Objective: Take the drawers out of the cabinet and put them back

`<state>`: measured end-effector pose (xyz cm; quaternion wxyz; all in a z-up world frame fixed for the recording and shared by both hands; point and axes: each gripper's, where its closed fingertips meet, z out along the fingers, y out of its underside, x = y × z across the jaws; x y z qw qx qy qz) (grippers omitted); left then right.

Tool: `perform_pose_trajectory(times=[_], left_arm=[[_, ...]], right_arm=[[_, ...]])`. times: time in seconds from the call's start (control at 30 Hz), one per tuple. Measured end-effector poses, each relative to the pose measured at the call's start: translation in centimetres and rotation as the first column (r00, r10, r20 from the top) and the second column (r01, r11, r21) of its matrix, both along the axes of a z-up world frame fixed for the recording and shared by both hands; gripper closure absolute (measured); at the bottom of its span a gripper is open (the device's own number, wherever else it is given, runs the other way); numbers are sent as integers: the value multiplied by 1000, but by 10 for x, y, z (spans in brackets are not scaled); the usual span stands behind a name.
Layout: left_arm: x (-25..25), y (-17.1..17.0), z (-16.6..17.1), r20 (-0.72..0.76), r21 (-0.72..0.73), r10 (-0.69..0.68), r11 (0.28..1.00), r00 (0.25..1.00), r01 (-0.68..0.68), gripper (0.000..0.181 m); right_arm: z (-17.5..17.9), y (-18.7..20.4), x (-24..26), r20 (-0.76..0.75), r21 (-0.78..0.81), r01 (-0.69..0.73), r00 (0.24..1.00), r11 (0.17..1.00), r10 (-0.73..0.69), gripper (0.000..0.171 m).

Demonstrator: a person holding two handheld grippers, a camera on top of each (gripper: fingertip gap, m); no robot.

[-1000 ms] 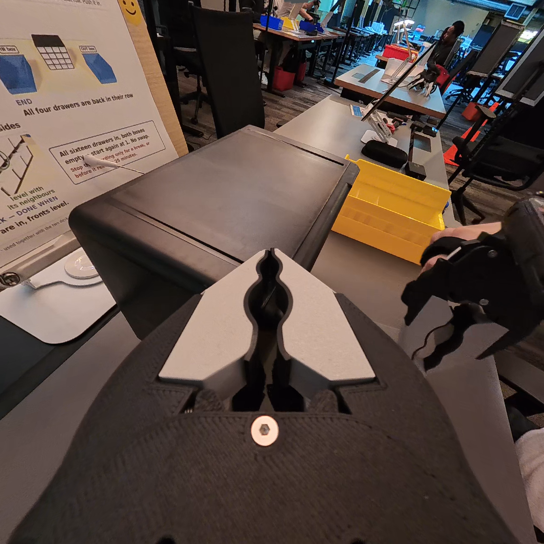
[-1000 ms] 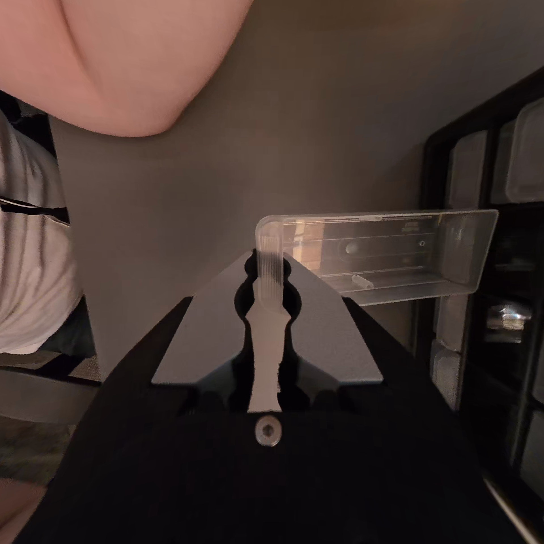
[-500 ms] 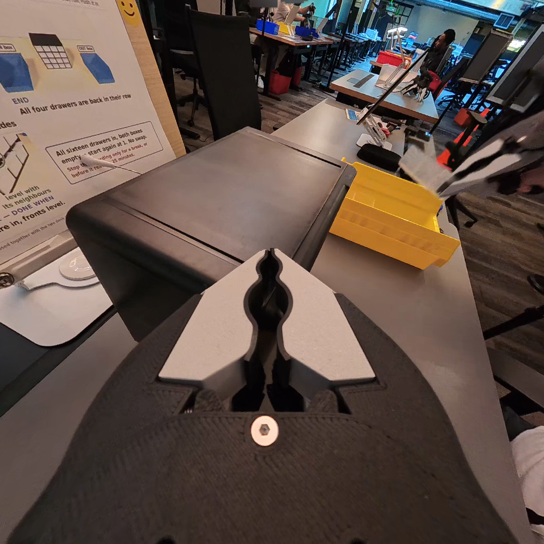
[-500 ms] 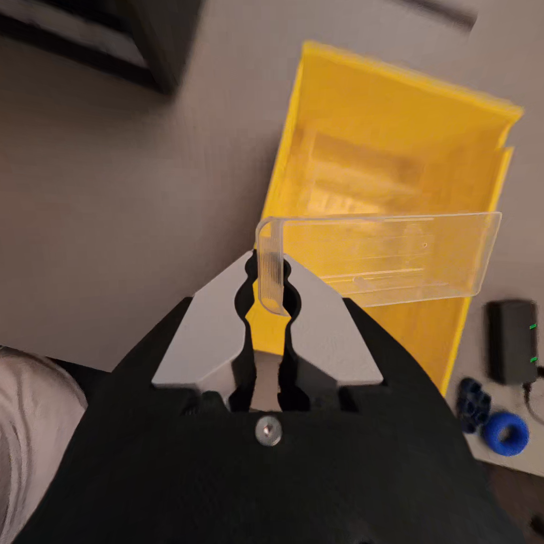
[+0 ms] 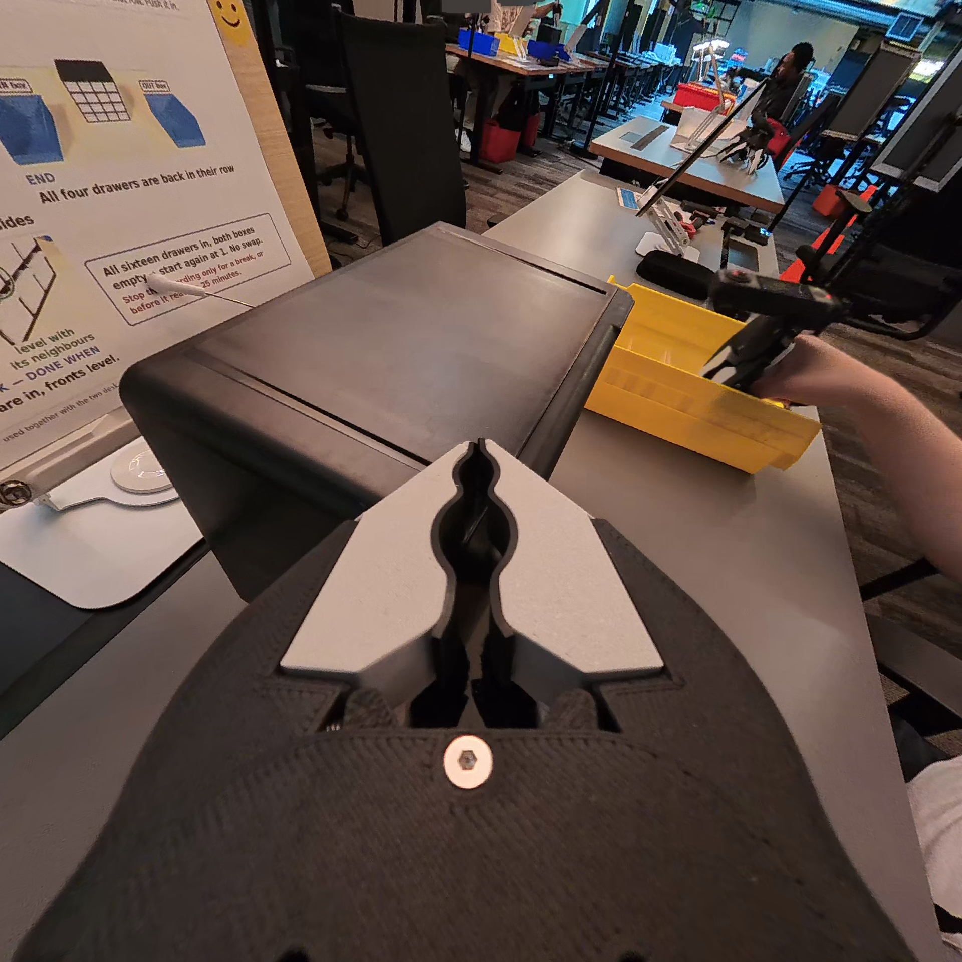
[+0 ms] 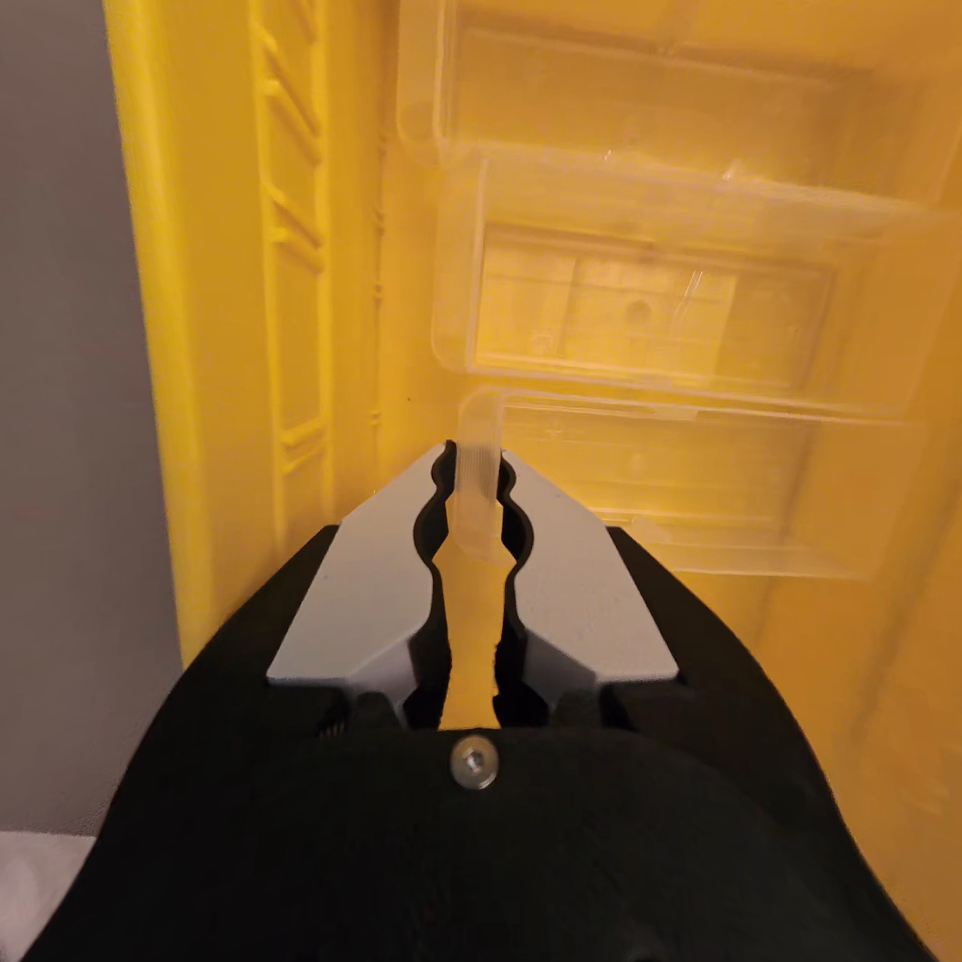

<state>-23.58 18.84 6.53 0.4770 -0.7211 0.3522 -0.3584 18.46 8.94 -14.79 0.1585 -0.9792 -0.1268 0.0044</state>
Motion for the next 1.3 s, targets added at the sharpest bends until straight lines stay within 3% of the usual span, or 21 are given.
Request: perform_pose_trajectory(times=[0.03, 0.17, 0.3, 0.37, 0.47, 0.53, 0.6, 0.7, 0.83, 0.87, 1.03, 1.13, 1.23, 1.3], left_arm=[[0, 0, 0, 1, 0, -1, 1000, 1000, 1, 181], [0, 0, 0, 8, -3, -5, 1000, 1000, 5, 181], [0, 0, 0, 9, -4, -5, 1000, 1000, 6, 181], [0, 0, 0, 9, -4, -6, 1000, 1000, 6, 181], [0, 0, 0, 10, -5, -5, 1000, 1000, 6, 181], [0, 0, 0, 10, -5, -4, 1000, 1000, 4, 181], [0, 0, 0, 8, -5, -2, 1000, 1000, 2, 181], [0, 0, 0, 6, -3, 0, 1000, 1000, 0, 181], [0, 0, 0, 6, -3, -2, 1000, 1000, 2, 181], [0, 0, 0, 6, -4, -3, 1000, 1000, 3, 181], [0, 0, 0, 9, -4, -8, 1000, 1000, 8, 181], [0, 0, 0, 9, -4, -8, 1000, 1000, 8, 181], [0, 0, 0, 8, -4, -8, 1000, 1000, 8, 181], [0, 0, 0, 8, -3, -8, 1000, 1000, 8, 181]], right_arm=[[-3, 2, -1, 11, -4, -21, 1000, 1000, 21, 158], [14, 9, -7, -74, 19, -21, 997, 1000, 23, 150], [117, 26, -9, 21, 360, -38, 999, 932, 32, 140], [185, 34, -48, 138, 617, -190, 982, 764, 132, 134], [238, 23, -155, 377, 789, -484, 868, 378, 324, 124], [229, 12, -227, 531, 759, -624, 758, 184, 380, 124], [199, 8, -293, 638, 696, -716, 652, 57, 410, 124], [145, 18, -365, 734, 607, -793, 537, -47, 415, 124], [114, 48, -410, 930, 365, -912, 345, -186, 129, 127], [107, 50, -421, 941, 335, -917, 316, -216, 120, 132], [93, 72, -437, 947, 317, -928, 298, -194, 118, 136], [93, 83, -436, 952, 302, -939, 288, -162, 107, 147], [96, 81, -435, 962, 271, -947, 262, -170, 76, 163], [95, 73, -434, 962, 266, -949, 251, -169, 104, 163]])
